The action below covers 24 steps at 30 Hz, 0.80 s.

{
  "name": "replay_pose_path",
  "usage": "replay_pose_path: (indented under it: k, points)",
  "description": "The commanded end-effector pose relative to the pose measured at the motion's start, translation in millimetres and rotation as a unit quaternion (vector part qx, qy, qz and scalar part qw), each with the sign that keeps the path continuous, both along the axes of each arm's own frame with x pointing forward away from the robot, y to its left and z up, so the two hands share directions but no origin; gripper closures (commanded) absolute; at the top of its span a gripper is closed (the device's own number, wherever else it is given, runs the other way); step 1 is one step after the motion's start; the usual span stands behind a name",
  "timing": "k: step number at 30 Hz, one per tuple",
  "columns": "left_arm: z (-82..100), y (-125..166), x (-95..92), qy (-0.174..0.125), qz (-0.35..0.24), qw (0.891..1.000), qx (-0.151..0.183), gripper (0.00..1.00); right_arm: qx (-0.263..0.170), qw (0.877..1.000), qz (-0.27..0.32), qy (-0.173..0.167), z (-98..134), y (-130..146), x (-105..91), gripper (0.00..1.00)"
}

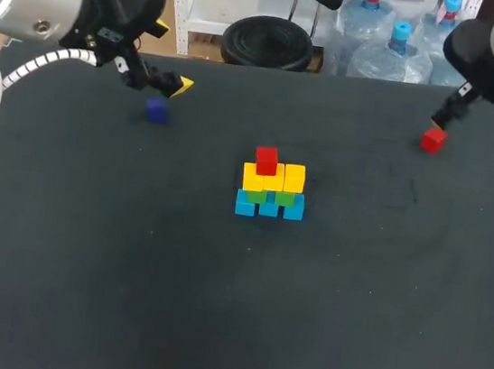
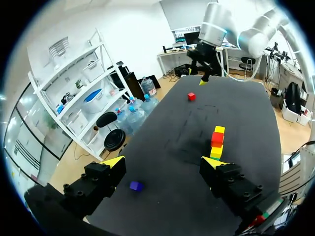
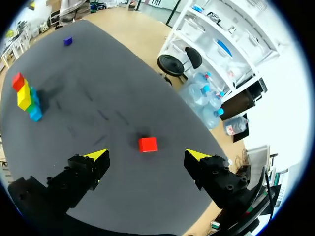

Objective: Place the blue cubes, place green cubes on the blue cubes, place the yellow cubes on the green cubes, then place the red cubes on the yellow cubes, and place purple cube on the red cubes.

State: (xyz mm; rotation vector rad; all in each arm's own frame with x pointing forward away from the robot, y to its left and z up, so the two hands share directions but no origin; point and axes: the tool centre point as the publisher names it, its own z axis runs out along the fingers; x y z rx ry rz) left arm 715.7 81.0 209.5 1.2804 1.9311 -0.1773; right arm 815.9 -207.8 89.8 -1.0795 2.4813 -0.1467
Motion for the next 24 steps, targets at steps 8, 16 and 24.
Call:
replay_pose_path:
  k: [8,16,24]
  points:
    - [-0.2,1,-0.2,-0.001,-0.002,1.0,-0.002,0.0,0.038,0.998,-0.009,0.056,-36,-5,31.1,0.0]
    - [-0.2,1,-0.2,-0.001,-0.002,1.0,-0.002,0.0,0.038,0.996,0.025,0.074,-48,-7,46.0,0.0]
    - [-0.2,1,-0.2,-0.001,-0.002,1.0,-0.002,0.0,0.035,0.991,0.067,0.109,-54,-5,49.7,0.0]
